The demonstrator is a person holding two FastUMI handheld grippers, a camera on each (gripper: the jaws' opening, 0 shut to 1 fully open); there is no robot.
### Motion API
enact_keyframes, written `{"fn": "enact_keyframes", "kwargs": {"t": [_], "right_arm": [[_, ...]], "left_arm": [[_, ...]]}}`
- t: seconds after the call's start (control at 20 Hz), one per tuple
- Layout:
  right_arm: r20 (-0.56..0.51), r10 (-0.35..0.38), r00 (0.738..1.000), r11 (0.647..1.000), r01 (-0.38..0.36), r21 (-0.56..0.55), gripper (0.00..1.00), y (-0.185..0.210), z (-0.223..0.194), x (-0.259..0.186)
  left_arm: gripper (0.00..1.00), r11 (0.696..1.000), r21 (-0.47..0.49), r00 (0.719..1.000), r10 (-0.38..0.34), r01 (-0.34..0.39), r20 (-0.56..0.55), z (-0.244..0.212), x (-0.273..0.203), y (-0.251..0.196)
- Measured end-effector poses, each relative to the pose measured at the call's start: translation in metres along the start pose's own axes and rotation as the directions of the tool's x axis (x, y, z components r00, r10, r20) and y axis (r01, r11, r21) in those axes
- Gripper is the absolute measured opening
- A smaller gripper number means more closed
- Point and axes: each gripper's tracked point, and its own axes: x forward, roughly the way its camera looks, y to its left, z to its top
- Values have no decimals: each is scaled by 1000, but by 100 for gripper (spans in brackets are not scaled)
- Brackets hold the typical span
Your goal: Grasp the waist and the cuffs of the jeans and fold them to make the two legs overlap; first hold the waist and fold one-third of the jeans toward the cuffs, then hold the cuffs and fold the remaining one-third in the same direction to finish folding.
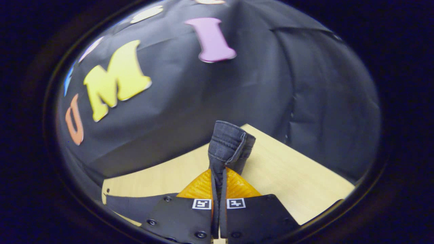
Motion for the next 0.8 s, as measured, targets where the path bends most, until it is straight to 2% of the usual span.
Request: {"fn": "enact_keyframes", "kwargs": {"t": [0.15, 0.35, 0.45, 0.55, 0.8], "right_arm": [[48, 127, 991, 978, -117, -171, 0, 43, -8, -45], [45, 300, 953, 892, -264, -368, 2, 70, -19, -103], [3, 354, 935, 863, -326, -385, 2, 65, -32, -112], [-47, 394, 918, 846, -383, -370, 2, 60, -28, -127], [-147, 393, 908, 836, -419, -355, 2, 56, -41, -114]], "left_arm": [[99, 1000, -3, 1000, 21, -21, -18, -11, -7, 10], [99, 998, 14, 997, 69, -69, -38, -24, -16, 31], [99, 997, 28, 996, 78, -77, -38, -25, -21, 36], [99, 996, 34, 996, 87, -86, -37, -25, -25, 43], [99, 994, 18, 994, 109, -109, -13, -16, -31, 49]]}}
